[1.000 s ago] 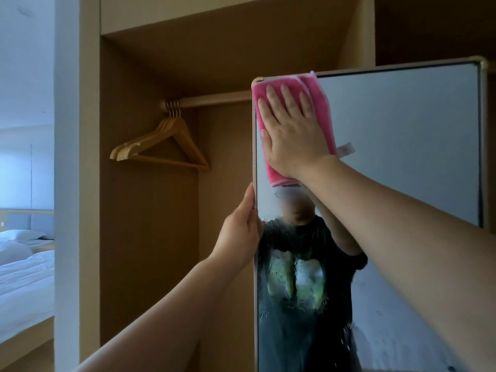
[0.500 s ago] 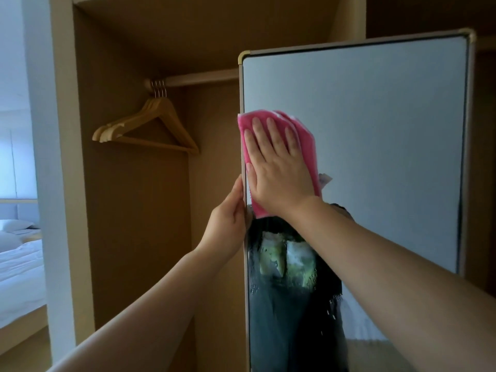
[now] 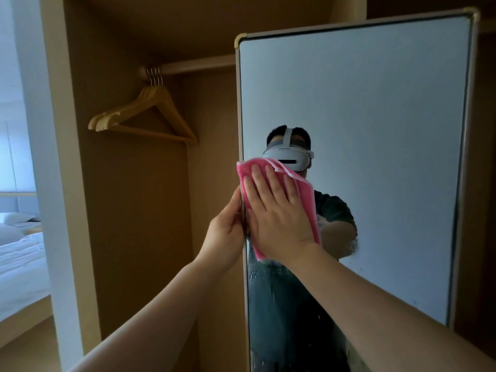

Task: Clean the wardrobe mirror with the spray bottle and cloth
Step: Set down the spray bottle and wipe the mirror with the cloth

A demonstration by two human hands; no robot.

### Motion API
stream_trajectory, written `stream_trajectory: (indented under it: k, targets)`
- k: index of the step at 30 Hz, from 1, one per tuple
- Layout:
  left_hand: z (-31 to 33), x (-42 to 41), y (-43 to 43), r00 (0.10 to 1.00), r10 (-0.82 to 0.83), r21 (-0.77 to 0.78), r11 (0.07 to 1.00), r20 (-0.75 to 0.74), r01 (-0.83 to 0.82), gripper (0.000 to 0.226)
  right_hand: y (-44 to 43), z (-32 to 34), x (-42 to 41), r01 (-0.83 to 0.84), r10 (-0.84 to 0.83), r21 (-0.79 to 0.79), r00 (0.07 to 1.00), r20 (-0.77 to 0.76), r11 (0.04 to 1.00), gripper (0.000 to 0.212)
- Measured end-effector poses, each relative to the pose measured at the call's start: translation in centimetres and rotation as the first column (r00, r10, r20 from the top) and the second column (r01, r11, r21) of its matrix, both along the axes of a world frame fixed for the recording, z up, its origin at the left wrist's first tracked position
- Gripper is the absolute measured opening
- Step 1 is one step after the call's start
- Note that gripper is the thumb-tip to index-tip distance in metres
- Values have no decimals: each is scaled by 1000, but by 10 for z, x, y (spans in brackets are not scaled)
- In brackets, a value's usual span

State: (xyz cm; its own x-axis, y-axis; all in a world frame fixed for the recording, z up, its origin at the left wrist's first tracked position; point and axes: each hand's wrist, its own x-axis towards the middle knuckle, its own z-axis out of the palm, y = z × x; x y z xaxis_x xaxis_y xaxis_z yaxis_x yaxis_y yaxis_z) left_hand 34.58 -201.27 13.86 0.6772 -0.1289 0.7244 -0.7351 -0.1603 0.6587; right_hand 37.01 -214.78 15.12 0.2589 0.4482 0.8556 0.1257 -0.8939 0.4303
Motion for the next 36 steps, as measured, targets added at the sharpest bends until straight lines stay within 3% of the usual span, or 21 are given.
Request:
stream_trajectory:
  k: [5, 10, 21, 28, 36]
  targets:
    - [-12, -4, 1, 999, 26, 46, 999, -41, -24, 78, -3, 0, -2, -60, 61, 7, 998, -33, 998, 62]
    - [-43, -3, 4, 987, 84, 79, 994, -134, -74, 64, -6, 2, -3, -111, 111, 16, 993, -40, 994, 58]
    - [-102, 0, 9, 943, 207, 170, 971, -262, -167, 57, -9, 0, -3, -121, 121, -7, 993, -1, 993, 59]
    - [-142, -2, 15, 904, 213, 271, 956, -371, -114, 58, -8, 1, -2, -104, 104, -6, 994, 13, 995, 58]
    - [-165, -6, 17, 896, 193, 259, 962, -400, -91, 61, -5, 6, 1, -86, 86, 1, 995, 49, 996, 59]
